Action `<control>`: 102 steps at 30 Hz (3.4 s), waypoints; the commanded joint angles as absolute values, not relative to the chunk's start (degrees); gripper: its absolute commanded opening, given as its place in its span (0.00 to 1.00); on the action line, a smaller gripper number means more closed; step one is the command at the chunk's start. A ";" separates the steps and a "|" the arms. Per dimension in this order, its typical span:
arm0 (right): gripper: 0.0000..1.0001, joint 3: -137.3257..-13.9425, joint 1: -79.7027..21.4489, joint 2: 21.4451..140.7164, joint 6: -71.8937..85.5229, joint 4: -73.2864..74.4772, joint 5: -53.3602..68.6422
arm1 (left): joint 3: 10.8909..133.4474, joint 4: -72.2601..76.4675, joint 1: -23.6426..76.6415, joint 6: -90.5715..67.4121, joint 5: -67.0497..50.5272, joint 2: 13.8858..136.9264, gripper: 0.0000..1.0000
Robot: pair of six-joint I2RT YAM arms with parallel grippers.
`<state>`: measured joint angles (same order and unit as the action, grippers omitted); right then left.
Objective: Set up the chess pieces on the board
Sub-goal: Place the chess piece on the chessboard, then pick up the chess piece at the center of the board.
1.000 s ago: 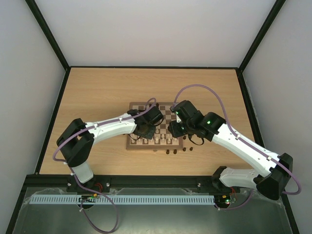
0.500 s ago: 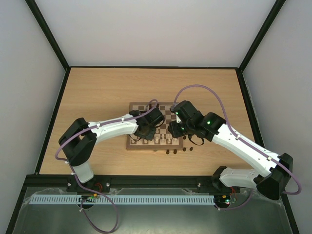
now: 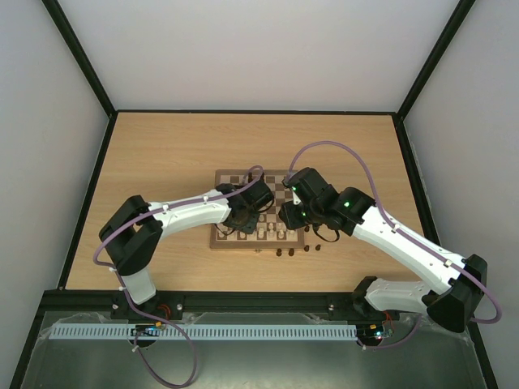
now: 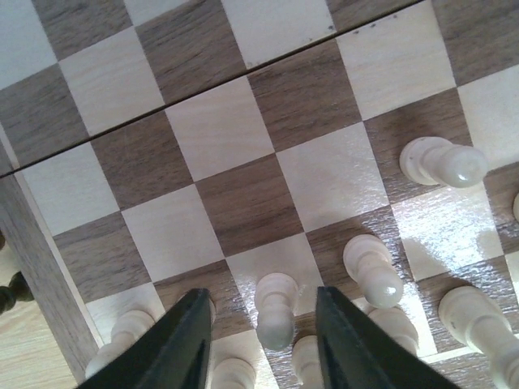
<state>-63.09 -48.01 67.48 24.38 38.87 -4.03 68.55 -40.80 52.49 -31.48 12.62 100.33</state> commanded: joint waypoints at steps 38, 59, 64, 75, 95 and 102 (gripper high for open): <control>0.99 -58.64 -46.20 60.83 30.58 40.50 -10.47 | 59.98 -33.76 45.59 -34.80 13.19 66.07 0.99; 0.55 -47.04 -53.28 60.72 42.63 41.89 -10.07 | 54.12 -35.31 47.10 -34.35 12.87 57.79 0.99; 0.49 -46.51 -54.18 61.78 43.71 42.15 -11.63 | 54.66 -34.60 47.11 -34.17 13.44 60.98 1.00; 0.37 -48.48 -54.48 72.98 42.17 38.23 -10.82 | 55.29 -33.71 46.83 -31.71 13.19 63.17 0.99; 0.28 -46.43 -56.37 76.35 43.57 36.56 -10.46 | 50.36 -30.29 46.38 -32.22 10.99 60.10 1.00; 0.28 -46.05 -56.43 78.13 43.26 35.14 -10.67 | 50.07 -31.00 46.38 -32.60 11.25 58.59 0.99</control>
<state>-46.96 -55.96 76.66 42.76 34.85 -9.72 50.92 -30.72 46.59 -32.36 11.33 59.83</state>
